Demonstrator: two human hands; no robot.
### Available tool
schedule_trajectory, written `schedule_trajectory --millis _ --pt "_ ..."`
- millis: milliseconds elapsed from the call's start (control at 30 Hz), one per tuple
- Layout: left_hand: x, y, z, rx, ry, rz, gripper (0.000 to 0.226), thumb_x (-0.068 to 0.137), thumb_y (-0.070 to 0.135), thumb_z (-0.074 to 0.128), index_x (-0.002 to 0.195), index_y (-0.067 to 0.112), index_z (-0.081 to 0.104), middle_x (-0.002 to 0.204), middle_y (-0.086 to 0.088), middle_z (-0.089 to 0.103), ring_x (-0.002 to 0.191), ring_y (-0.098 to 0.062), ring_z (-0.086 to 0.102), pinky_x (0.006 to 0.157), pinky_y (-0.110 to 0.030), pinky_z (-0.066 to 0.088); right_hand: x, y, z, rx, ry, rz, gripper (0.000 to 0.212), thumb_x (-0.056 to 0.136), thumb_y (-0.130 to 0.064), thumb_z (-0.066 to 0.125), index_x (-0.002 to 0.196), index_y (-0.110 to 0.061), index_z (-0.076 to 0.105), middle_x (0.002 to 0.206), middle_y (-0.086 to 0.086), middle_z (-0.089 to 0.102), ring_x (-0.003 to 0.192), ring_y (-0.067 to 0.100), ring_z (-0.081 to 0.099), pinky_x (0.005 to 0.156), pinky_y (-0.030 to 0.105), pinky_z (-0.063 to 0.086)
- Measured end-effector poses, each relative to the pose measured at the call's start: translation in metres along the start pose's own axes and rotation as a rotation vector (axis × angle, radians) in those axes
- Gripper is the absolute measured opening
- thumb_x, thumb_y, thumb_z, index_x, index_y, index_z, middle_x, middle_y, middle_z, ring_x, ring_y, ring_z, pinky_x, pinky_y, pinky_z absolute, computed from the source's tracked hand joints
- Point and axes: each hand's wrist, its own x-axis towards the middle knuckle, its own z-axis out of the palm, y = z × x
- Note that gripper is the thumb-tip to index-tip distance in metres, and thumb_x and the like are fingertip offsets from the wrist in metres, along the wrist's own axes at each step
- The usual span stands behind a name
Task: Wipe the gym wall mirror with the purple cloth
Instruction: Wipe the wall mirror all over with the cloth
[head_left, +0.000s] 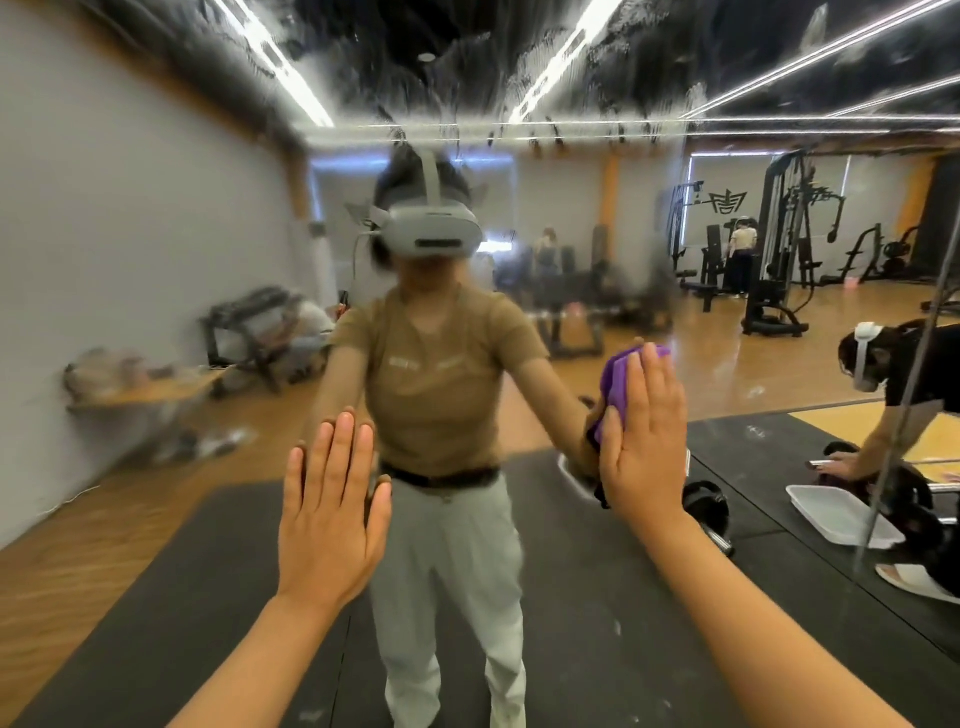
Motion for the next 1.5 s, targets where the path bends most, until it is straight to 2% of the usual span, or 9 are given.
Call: schedule_trajectory --millis 167,367,500,600,933,1000,1133,1300,1500 --pt "0.0 0.0 -0.002 0.021 -0.023 0.008 0.068 0.104 0.034 0.032 0.162 0.011 0.006 0.17 -0.008 0.0 0.156 -0.025 0.004 0.127 -0.046 0.003 -0.016 -0.029 0.018 0.038 0.135 0.248 0.06 0.103 -0.019 0.033 0.158 -0.003 0.016 0.164 0.019 0.02 0.153 0.037 0.014 0.123 0.055 0.017" --pt "0.0 0.0 -0.006 0.021 -0.048 0.004 0.067 0.103 0.033 0.034 0.161 0.009 0.01 0.169 -0.009 0.003 0.156 -0.025 0.005 0.127 -0.045 0.003 -0.1 -0.106 0.055 -0.097 -0.203 -0.475 0.066 0.1 -0.025 0.047 0.16 -0.017 0.021 0.17 0.001 0.004 0.156 0.024 0.009 0.127 0.042 0.01" --pt "0.0 -0.003 -0.009 0.039 -0.055 0.018 0.066 0.104 0.034 0.033 0.161 0.008 0.01 0.169 -0.009 0.003 0.156 -0.025 0.006 0.127 -0.045 0.005 -0.092 -0.086 0.05 -0.169 -0.257 -0.673 0.062 0.106 -0.029 0.043 0.161 -0.018 0.018 0.168 0.0 0.016 0.155 0.021 0.013 0.127 0.039 0.009" --pt "-0.001 -0.001 -0.009 0.032 -0.075 0.002 0.066 0.105 0.034 0.033 0.161 0.008 0.011 0.169 -0.01 0.006 0.156 -0.026 0.007 0.126 -0.047 0.007 -0.085 -0.054 0.035 -0.165 -0.21 -0.583 0.059 0.107 -0.029 0.037 0.161 -0.018 0.016 0.169 -0.001 0.011 0.155 0.02 0.012 0.126 0.037 0.009" --pt "0.003 0.026 -0.023 0.018 -0.146 -0.134 0.07 0.104 0.038 0.032 0.161 0.006 0.007 0.169 -0.013 0.003 0.156 -0.027 0.004 0.126 -0.049 0.007 -0.073 -0.023 0.018 -0.01 0.054 0.349 0.057 0.109 -0.027 0.023 0.155 0.005 0.017 0.164 0.021 0.016 0.155 0.03 0.005 0.126 0.047 0.009" --pt "0.002 0.029 -0.024 0.016 -0.173 -0.159 0.07 0.104 0.039 0.032 0.16 0.004 0.009 0.169 -0.014 0.004 0.156 -0.028 0.003 0.126 -0.049 0.008 -0.079 -0.049 0.027 -0.004 0.03 0.301 0.058 0.109 -0.03 0.022 0.16 -0.004 0.009 0.166 0.017 0.01 0.155 0.029 0.001 0.126 0.043 0.004" --pt "-0.002 0.032 -0.028 0.009 -0.201 -0.182 0.069 0.103 0.037 0.034 0.161 0.005 0.01 0.169 -0.012 0.005 0.156 -0.026 0.004 0.126 -0.048 0.01 -0.107 -0.083 0.043 -0.066 -0.157 -0.173 0.056 0.11 -0.028 0.025 0.162 -0.015 0.008 0.17 0.001 0.001 0.156 0.025 0.002 0.127 0.042 0.005" --pt "-0.013 0.034 -0.025 0.013 -0.185 -0.195 0.069 0.101 0.034 0.037 0.16 0.006 0.013 0.169 -0.011 0.006 0.156 -0.027 0.008 0.125 -0.047 0.01 -0.093 -0.035 0.028 -0.098 -0.184 -0.496 0.062 0.102 -0.023 0.042 0.16 -0.018 0.02 0.168 0.0 0.013 0.156 0.021 0.012 0.126 0.039 0.013" --pt "-0.05 0.071 -0.004 0.024 -0.182 -0.132 0.068 0.101 0.037 0.037 0.161 0.01 0.016 0.169 -0.01 0.007 0.156 -0.027 0.009 0.126 -0.045 0.007 -0.073 0.005 0.012 -0.008 -0.034 -0.259 0.055 0.101 -0.019 0.043 0.154 -0.008 0.032 0.166 0.008 0.021 0.155 0.025 0.013 0.126 0.043 0.013"
